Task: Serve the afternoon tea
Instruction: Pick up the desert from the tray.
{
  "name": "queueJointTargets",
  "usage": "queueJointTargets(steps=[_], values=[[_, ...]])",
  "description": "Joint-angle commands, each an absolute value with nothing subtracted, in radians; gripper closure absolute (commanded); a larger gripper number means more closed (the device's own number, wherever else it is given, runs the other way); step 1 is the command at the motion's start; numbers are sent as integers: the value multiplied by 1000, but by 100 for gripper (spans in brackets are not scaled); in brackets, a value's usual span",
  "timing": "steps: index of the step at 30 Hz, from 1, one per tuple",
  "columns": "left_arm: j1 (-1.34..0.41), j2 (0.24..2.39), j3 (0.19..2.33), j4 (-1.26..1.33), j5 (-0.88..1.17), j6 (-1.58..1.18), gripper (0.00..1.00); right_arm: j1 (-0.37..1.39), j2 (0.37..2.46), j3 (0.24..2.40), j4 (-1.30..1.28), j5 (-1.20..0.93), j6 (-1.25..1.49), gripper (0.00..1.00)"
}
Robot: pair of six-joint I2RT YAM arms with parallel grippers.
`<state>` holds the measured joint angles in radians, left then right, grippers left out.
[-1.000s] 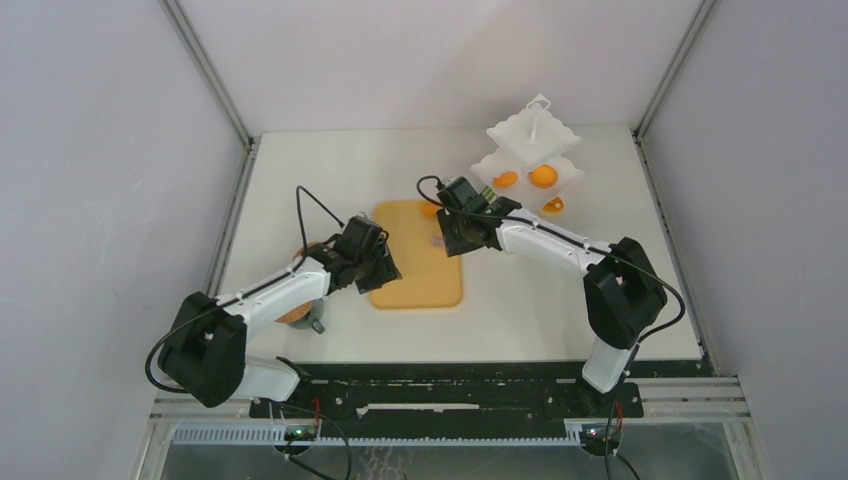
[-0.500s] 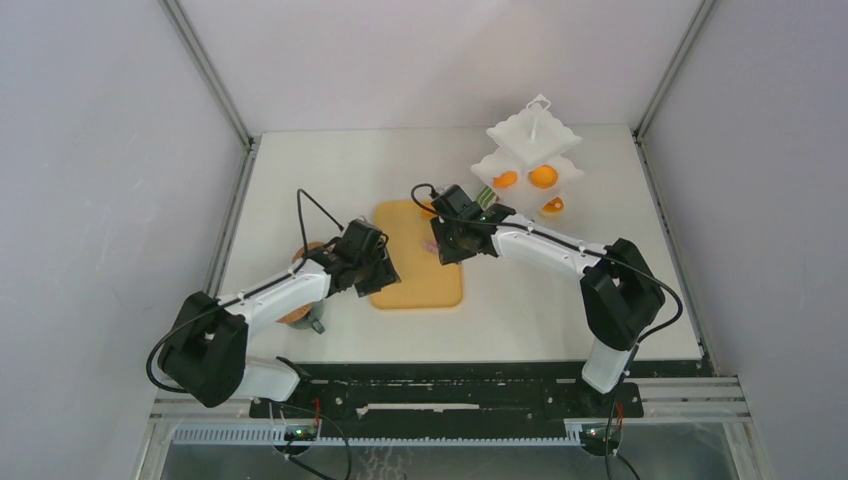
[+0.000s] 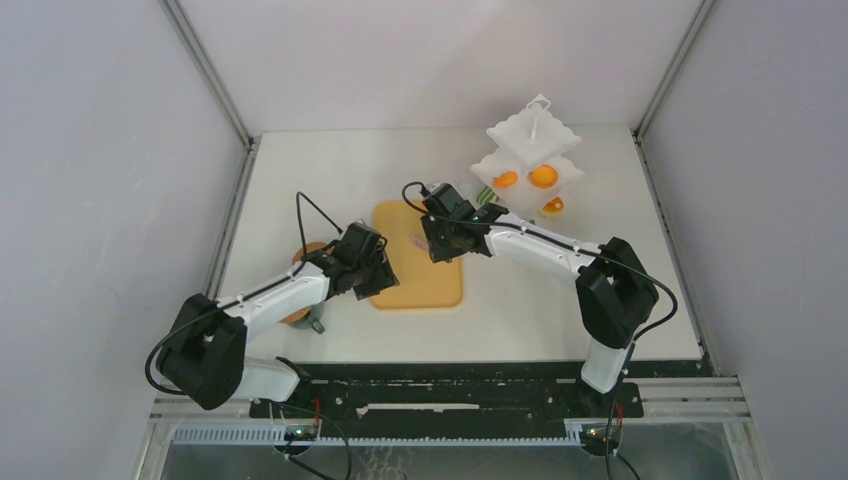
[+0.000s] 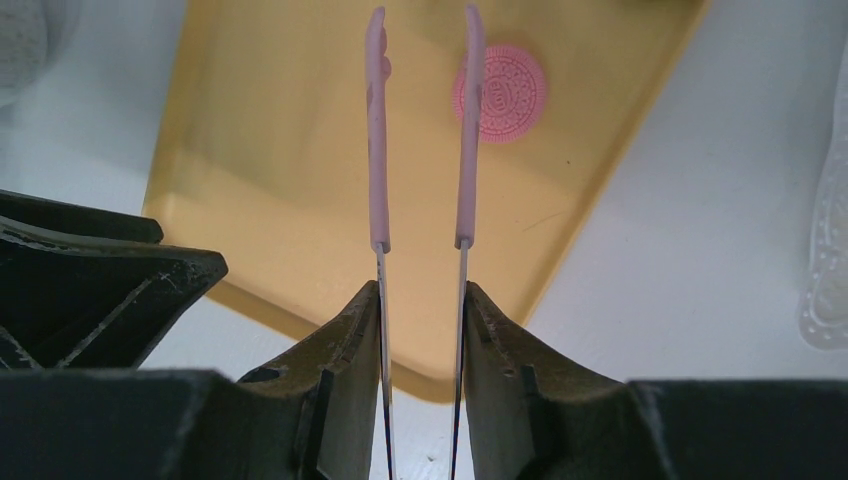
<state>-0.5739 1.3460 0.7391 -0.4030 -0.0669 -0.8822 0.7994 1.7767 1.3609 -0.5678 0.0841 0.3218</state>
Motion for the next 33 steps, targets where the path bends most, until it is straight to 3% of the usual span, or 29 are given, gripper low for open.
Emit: queueJointTargets(steps=[1, 33], values=[[-578, 1322, 740, -383, -67, -885, 43, 807, 1696, 1408, -506, 123, 291, 61], [-577, 1400, 807, -387, -54, -873, 43, 809, 1586, 1236, -606, 155, 302, 55]])
